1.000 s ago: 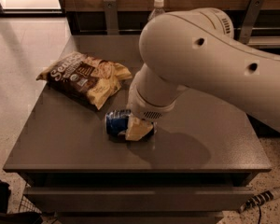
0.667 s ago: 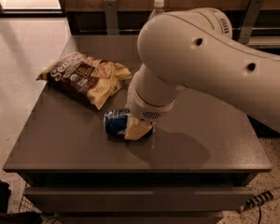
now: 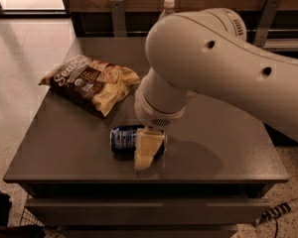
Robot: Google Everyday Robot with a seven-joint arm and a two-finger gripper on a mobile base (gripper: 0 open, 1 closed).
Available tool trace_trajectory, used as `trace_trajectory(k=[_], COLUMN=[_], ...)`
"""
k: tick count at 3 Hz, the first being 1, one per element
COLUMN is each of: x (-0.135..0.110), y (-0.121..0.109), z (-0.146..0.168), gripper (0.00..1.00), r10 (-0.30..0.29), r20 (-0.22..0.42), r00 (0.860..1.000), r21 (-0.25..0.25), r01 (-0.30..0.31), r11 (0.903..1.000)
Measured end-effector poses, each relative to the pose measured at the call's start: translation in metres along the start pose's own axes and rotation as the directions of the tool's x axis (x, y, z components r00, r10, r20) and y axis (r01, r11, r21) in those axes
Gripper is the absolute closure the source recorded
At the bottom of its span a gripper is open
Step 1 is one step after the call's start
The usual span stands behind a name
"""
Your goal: Knock pepsi can over
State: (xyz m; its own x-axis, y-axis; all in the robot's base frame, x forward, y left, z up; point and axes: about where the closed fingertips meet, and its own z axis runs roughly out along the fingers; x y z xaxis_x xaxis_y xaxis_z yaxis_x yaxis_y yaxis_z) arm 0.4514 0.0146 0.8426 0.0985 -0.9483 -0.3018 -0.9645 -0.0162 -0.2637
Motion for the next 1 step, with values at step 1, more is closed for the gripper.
trace_trajectory(k=[1], x=[0.0000], y=[0.0000], z=[0.0000], gripper=[0.00], r10=[0.000], r20=[0.000], r00=[1.000], r21=[0.000], r01=[0.000], r11=[1.0000])
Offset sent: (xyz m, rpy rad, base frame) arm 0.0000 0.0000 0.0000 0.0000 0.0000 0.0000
